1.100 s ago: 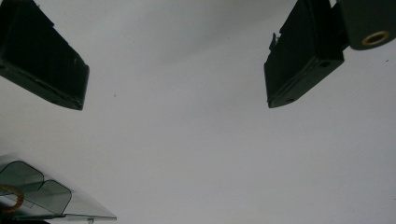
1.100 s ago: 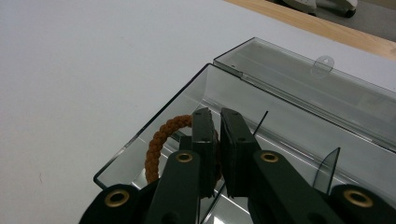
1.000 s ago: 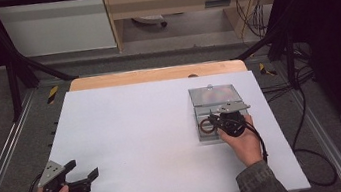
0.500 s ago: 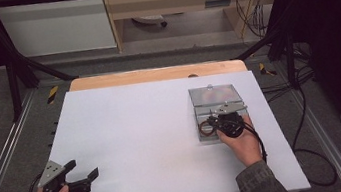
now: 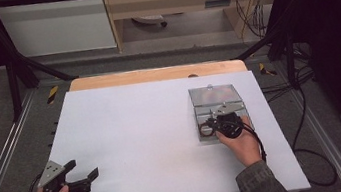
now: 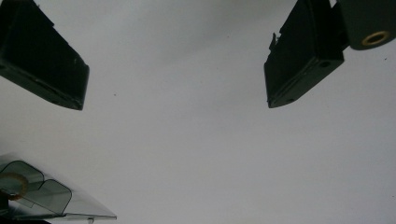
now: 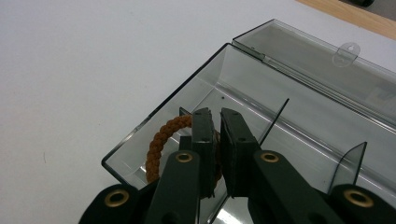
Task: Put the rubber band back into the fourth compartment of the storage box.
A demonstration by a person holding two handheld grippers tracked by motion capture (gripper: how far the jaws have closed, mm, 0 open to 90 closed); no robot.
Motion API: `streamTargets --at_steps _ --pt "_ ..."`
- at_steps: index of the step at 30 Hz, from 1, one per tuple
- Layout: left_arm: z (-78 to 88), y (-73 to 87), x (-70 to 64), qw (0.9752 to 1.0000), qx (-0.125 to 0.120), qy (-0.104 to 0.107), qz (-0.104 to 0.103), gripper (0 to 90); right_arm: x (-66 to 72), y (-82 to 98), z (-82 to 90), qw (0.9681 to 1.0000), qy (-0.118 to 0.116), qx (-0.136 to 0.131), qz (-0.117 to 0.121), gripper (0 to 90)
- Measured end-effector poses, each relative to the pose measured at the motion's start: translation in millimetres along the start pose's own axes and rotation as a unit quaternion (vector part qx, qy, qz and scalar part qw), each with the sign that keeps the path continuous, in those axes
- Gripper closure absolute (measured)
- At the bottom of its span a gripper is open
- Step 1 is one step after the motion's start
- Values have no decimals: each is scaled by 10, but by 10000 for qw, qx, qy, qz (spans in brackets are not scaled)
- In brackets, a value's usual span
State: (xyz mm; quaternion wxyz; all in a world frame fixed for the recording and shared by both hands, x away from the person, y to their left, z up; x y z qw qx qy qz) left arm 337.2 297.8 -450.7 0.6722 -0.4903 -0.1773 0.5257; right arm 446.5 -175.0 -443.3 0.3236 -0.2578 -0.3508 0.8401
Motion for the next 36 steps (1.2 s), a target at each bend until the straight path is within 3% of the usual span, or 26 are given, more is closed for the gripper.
streamTargets --at_steps 36 --pt "2 -1 -7 10000 -6 21 2 62 21 44 -60 9998 -99 146 -31 813"
Point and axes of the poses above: each handheld gripper's, and its own axes: z roughly backward along the jaws, y roughly out of its underside, x roughly to its left, the point moved 4 cm from there along -z, roughly forward along the jaws, and after that the axes turned 10 degrees about z, right-handed, at the moved point
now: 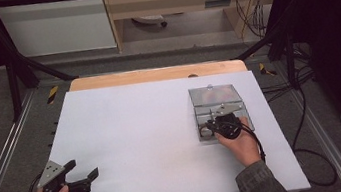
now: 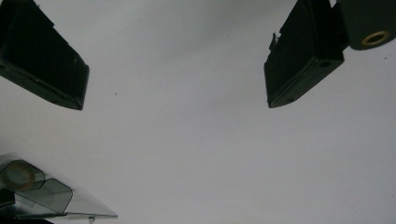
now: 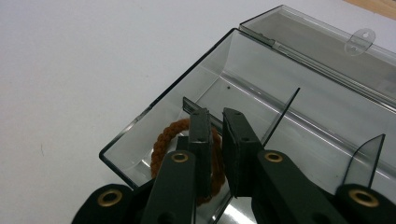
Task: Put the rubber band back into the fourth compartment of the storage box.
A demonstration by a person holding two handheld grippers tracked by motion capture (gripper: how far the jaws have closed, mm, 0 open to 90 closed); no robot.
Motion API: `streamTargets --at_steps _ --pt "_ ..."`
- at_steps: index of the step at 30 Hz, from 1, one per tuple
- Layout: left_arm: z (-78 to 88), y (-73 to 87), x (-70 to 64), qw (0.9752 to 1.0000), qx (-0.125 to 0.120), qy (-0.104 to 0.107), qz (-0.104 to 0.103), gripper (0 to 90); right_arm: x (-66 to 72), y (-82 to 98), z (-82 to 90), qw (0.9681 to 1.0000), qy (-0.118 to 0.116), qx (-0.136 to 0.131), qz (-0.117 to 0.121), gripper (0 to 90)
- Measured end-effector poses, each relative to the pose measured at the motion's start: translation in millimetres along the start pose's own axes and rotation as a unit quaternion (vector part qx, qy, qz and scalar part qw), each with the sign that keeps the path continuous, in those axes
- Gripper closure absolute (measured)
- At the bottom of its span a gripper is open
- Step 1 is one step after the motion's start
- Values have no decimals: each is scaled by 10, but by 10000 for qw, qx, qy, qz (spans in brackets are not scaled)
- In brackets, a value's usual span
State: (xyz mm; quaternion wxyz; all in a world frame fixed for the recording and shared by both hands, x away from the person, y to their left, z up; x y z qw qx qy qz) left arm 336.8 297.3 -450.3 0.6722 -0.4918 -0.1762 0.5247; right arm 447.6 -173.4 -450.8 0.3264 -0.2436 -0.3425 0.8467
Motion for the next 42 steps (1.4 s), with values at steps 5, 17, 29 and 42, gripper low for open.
streamTargets --at_steps 5,17,29,42 --pt "2 -1 4 10000 -2 -11 -6 62 7 -8 -1 10000 -19 -29 -9 808" --pt "2 -2 2 10000 -6 -11 -7 62 2 -22 12 9999 12 -122 -65 765" --pt "8 -5 7 10000 -18 -22 6 62 -37 -65 66 9986 120 -391 -343 612" --pt "22 -9 10 10000 -33 -34 -8 62 -109 -181 189 9902 215 -953 -993 207"
Point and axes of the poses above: each handheld gripper's, and its own axes: z roughly backward along the jaws, y roughly out of its underside, x roughly to its left, the point moved 4 cm from there along -z, roughly forward along the jaws, and after that the axes turned 10 degrees about z, right-handed, at the moved point
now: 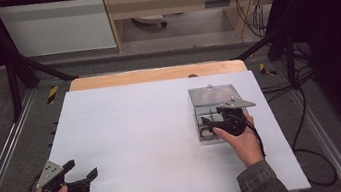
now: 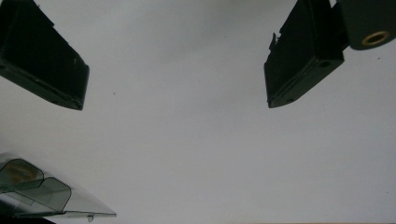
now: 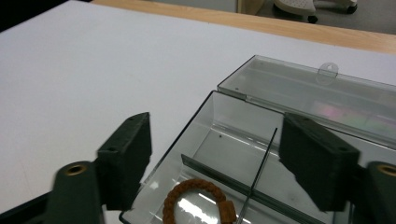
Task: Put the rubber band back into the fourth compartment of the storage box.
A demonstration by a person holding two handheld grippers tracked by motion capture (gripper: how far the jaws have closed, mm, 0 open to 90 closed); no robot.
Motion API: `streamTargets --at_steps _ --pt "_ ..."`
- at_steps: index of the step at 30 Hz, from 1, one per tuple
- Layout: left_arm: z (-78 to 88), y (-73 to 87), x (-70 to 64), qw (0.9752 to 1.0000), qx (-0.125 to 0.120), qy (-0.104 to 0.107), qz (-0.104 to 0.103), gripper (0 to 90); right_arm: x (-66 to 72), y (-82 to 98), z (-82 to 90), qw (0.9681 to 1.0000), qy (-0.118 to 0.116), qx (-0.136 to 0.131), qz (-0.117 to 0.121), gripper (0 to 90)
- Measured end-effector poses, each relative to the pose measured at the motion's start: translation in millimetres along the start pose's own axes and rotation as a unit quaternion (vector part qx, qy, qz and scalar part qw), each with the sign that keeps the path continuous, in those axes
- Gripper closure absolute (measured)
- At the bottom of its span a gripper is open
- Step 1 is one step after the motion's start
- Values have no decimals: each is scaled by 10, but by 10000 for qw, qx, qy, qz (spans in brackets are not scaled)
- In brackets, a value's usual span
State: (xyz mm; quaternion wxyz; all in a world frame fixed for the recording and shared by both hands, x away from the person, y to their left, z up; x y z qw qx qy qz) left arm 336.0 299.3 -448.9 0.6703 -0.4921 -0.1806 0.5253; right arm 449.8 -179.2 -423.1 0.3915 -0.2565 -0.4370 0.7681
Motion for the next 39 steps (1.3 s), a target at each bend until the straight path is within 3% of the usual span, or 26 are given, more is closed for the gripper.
streamTargets --at_steps 7,9,16,26,35,39 --pt "-1 -2 0 10000 0 0 -13 62 13 -118 109 9993 -5 -376 36 52" --pt "-1 2 5 10000 -1 -4 3 62 13 -149 162 9984 61 -558 90 48" --pt "5 0 -2 10000 -5 -1 -14 62 -19 -210 317 9966 143 -810 97 56" --pt "14 1 3 10000 -7 -8 -30 62 -89 -214 534 9952 258 -915 236 60" --pt "44 -1 12 10000 -32 0 -55 62 -148 -68 696 9945 365 -920 333 46" --pt "52 -15 16 10000 -74 5 -8 62 -170 59 788 9945 402 -937 237 36"
Point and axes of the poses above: each handheld gripper's, and its own axes: z roughly backward along the jaws, y roughly out of its underside, x roughly to its left, the point moved 4 cm from there along -z, roughly forward along the jaws, and after that the axes turned 10 degrees about z, right-handed, at the moved point
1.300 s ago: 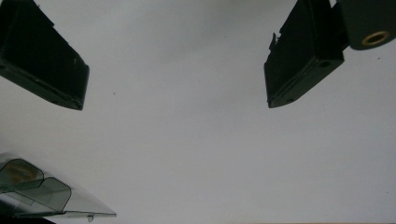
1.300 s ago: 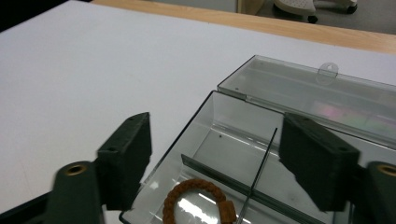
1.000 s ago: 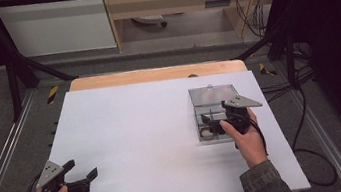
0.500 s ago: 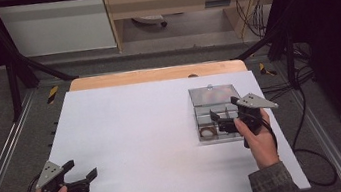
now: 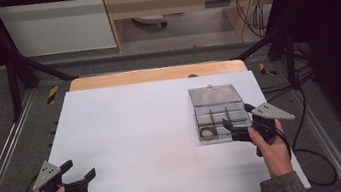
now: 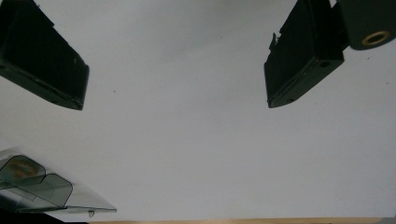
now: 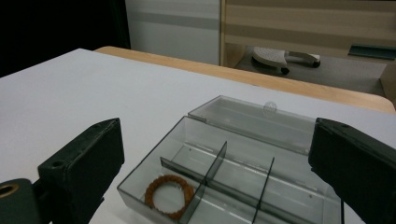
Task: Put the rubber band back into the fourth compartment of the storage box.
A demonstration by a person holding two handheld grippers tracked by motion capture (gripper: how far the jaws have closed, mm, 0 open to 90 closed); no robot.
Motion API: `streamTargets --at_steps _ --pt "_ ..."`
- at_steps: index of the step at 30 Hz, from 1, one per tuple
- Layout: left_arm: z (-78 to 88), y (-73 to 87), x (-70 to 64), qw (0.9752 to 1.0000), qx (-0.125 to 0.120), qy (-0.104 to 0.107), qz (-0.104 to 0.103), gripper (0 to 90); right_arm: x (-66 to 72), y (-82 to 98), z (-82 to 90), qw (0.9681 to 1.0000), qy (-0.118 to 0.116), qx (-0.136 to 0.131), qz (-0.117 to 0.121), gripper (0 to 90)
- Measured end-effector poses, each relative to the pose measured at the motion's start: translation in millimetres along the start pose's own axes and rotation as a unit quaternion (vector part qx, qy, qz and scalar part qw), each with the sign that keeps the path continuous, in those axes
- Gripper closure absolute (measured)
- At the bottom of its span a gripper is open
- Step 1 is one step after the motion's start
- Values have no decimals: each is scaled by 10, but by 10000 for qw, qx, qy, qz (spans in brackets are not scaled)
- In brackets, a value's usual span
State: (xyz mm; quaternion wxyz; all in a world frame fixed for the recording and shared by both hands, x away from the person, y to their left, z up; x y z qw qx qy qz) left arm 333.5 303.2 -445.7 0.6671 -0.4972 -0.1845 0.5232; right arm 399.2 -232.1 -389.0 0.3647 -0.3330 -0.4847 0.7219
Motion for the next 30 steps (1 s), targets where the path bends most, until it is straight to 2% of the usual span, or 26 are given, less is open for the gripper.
streamTargets --at_steps 5,10,13,16,20,25,28,30 --pt "12 -1 -13 9999 -29 49 -105 55 -46 191 142 9999 135 11 -86 31" --pt "19 -11 -18 9999 -80 77 -117 55 -80 287 264 9995 294 -70 -137 30" --pt "26 -18 -27 9998 -126 85 -92 55 -72 330 278 9995 267 -60 -174 29" --pt "41 -30 -26 9998 -184 90 -83 55 -58 409 260 9994 247 51 -220 29" --pt "47 -37 -25 9997 -219 97 -80 55 -26 529 246 9993 213 279 -151 30" --pt "48 -39 -28 9997 -220 103 -94 55 -11 650 289 9985 273 447 -161 28" --pt "47 -39 -36 9996 -217 107 -120 55 -10 703 270 9980 237 470 -337 27" --pt "42 -39 -39 9996 -212 114 -128 55 11 754 219 9973 198 593 -380 29"
Point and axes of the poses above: each handheld gripper's, and its own axes: z roughly backward along the jaws, y roughly out of its underside, x roughly to its left, the point moved 4 cm from there along -z, roughly forward along the jaws, and after that the axes turned 10 degrees about z, right-handed, at the moved point
